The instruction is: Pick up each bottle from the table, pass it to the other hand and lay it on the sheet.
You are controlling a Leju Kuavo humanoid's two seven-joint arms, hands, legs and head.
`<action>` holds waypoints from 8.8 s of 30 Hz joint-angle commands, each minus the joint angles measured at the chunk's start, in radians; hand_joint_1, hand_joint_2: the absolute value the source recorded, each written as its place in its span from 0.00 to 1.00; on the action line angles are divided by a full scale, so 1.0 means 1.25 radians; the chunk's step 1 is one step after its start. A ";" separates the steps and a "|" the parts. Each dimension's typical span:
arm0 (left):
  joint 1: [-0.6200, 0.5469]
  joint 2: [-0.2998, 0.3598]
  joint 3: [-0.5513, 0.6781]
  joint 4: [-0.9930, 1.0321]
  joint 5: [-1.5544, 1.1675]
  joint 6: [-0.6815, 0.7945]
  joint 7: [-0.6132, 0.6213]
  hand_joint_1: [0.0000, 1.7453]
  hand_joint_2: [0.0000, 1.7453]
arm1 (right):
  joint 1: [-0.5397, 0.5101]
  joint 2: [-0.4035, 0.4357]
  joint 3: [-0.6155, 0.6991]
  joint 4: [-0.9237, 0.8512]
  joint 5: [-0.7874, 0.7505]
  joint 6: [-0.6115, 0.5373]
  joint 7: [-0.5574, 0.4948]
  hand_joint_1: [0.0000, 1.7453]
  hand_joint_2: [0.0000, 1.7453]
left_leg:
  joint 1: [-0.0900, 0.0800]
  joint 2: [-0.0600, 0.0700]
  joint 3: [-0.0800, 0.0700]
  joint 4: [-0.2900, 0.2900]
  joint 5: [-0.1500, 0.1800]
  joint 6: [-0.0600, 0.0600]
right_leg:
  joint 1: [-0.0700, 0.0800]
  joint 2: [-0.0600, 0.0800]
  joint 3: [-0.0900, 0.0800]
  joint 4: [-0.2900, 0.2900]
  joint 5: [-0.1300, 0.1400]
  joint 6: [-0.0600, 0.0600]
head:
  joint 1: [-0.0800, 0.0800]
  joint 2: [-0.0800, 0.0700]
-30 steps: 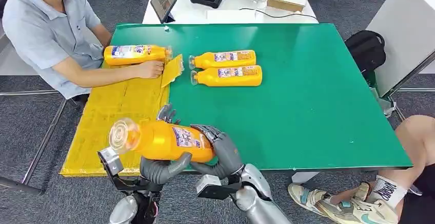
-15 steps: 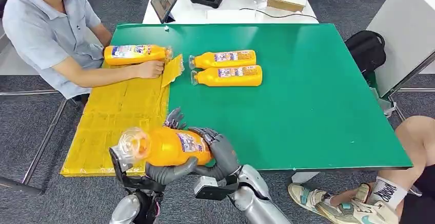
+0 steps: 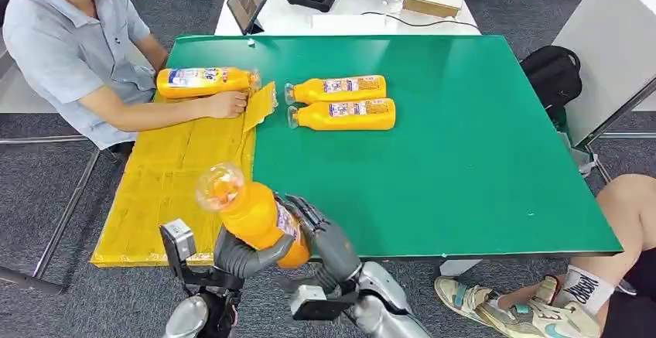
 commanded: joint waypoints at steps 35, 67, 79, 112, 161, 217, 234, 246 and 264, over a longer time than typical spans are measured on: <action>-0.390 0.170 0.112 0.495 -1.029 0.423 0.186 1.00 1.00 | 0.220 -0.062 -0.254 -0.262 -0.068 0.004 -0.055 0.00 0.00 | 0.002 -0.001 0.005 -0.001 0.000 0.000 | 0.002 -0.002 0.006 -0.001 -0.001 -0.004 | 0.000 0.000; -0.559 0.165 0.110 0.722 -0.781 0.021 0.079 0.00 1.00 | 0.195 -0.057 -0.274 -0.181 -0.100 0.006 -0.067 0.00 0.00 | 0.002 0.001 0.003 0.000 0.001 0.000 | 0.002 0.000 0.005 0.000 0.000 -0.003 | 0.000 0.000; -0.535 0.184 0.094 0.664 -0.681 -0.061 0.022 0.00 1.00 | 0.181 -0.068 -0.268 -0.165 -0.128 -0.011 -0.067 0.00 0.00 | 0.001 0.001 0.003 0.000 0.001 0.001 | 0.002 0.000 0.004 0.000 0.000 -0.003 | 0.001 0.000; -0.088 0.026 0.163 -0.140 -0.420 0.611 -0.118 0.00 1.00 | 0.061 -0.156 -0.400 -0.159 0.171 -0.080 0.149 0.00 1.00 | 0.001 0.004 0.005 0.000 -0.001 0.001 | 0.002 0.002 0.005 -0.001 0.000 -0.003 | 0.000 0.000; -0.091 0.054 0.053 -0.126 -0.413 0.413 -0.002 0.00 1.00 | -0.249 -0.130 -0.283 0.411 0.429 0.050 0.473 0.00 1.00 | 0.001 -0.002 0.007 -0.001 0.003 0.001 | 0.001 -0.003 0.008 -0.001 0.001 -0.001 | 0.001 0.000; 0.084 0.037 0.032 -0.093 -0.131 0.122 0.004 0.00 1.00 | 0.168 0.024 -0.442 -0.357 -0.245 0.124 0.074 1.00 1.00 | 0.000 0.001 0.002 -0.001 0.000 0.001 | 0.001 0.000 0.002 0.000 0.000 -0.001 | 0.000 0.000; -0.024 0.021 -0.076 -0.015 -0.046 0.046 0.098 0.00 1.00 | -0.021 0.017 -0.206 -0.019 -0.141 0.096 -0.052 1.00 1.00 | 0.001 0.003 0.004 -0.001 0.001 0.001 | 0.002 0.002 0.004 -0.001 0.001 -0.002 | 0.001 0.000; -0.064 0.044 -0.147 -0.006 0.009 0.096 0.135 0.00 1.00 | -0.073 0.045 -0.130 0.110 -0.124 0.053 -0.065 0.89 1.00 | 0.001 0.000 0.002 -0.001 0.001 0.001 | 0.001 -0.001 0.003 -0.001 0.001 -0.001 | 0.000 0.000; -0.056 0.040 -0.172 -0.033 -0.112 0.258 0.072 0.00 1.00 | -0.110 0.091 -0.098 0.179 -0.206 0.015 -0.043 1.00 1.00 | 0.000 0.000 0.001 -0.001 0.001 0.001 | 0.001 0.000 0.002 0.000 0.001 -0.001 | 0.000 0.000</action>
